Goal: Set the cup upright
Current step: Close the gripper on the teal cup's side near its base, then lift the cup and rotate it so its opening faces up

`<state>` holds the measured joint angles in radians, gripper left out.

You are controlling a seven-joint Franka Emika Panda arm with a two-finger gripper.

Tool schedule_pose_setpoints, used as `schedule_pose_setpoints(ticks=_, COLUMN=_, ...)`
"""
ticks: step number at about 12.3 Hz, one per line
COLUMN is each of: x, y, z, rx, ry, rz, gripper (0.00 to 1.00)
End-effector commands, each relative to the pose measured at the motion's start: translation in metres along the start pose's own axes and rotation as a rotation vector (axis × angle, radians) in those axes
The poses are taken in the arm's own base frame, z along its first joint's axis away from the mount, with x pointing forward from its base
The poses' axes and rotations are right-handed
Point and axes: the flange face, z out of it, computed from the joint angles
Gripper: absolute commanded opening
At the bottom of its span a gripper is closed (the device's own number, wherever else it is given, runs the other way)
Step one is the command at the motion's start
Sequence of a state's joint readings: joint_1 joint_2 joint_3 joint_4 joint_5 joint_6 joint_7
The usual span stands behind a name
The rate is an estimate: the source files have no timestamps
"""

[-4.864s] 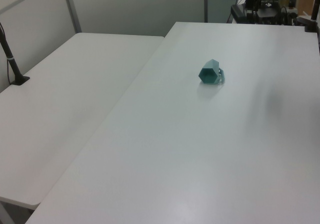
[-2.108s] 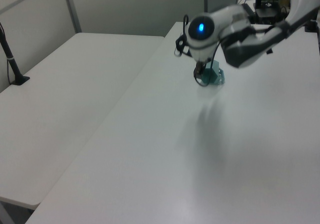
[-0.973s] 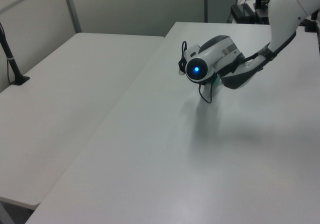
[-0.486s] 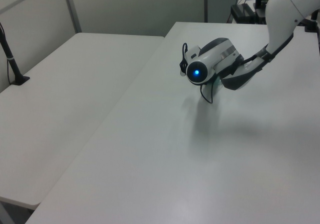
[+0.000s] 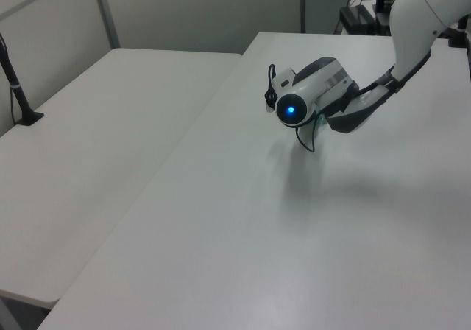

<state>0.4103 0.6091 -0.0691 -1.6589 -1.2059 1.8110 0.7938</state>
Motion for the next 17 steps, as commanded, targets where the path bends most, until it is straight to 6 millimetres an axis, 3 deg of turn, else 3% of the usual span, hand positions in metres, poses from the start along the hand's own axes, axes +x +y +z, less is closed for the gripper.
schedule_pose_setpoints(ticks=1, x=-0.010, y=-0.010, z=0.004, rx=0.019, ry=0.003, rz=-0.015, gripper=0.00)
schedule_pose_setpoints(ticks=2, x=-0.007, y=0.001, z=0.000, rx=0.025, ry=0.004, rz=0.002, gripper=0.00)
schedule_pose_setpoints(ticks=4, x=0.002, y=0.062, z=-0.012, rx=0.073, ry=0.010, rz=0.052, gripper=0.00)
schedule_pose_setpoints(ticks=7, x=-0.002, y=0.162, z=-0.026, rx=0.278, ry=-0.050, rz=0.106, gripper=0.00)
schedule_pose_setpoints(ticks=9, x=-0.016, y=0.209, z=-0.030, rx=0.462, ry=-0.096, rz=0.242, gripper=0.00)
schedule_pose_setpoints(ticks=13, x=-0.078, y=0.200, z=-0.055, rx=0.753, ry=-0.134, rz=0.278, gripper=0.00)
schedule_pose_setpoints(ticks=17, x=-0.106, y=0.213, z=-0.054, rx=1.049, ry=-0.208, rz=0.267, gripper=0.00)
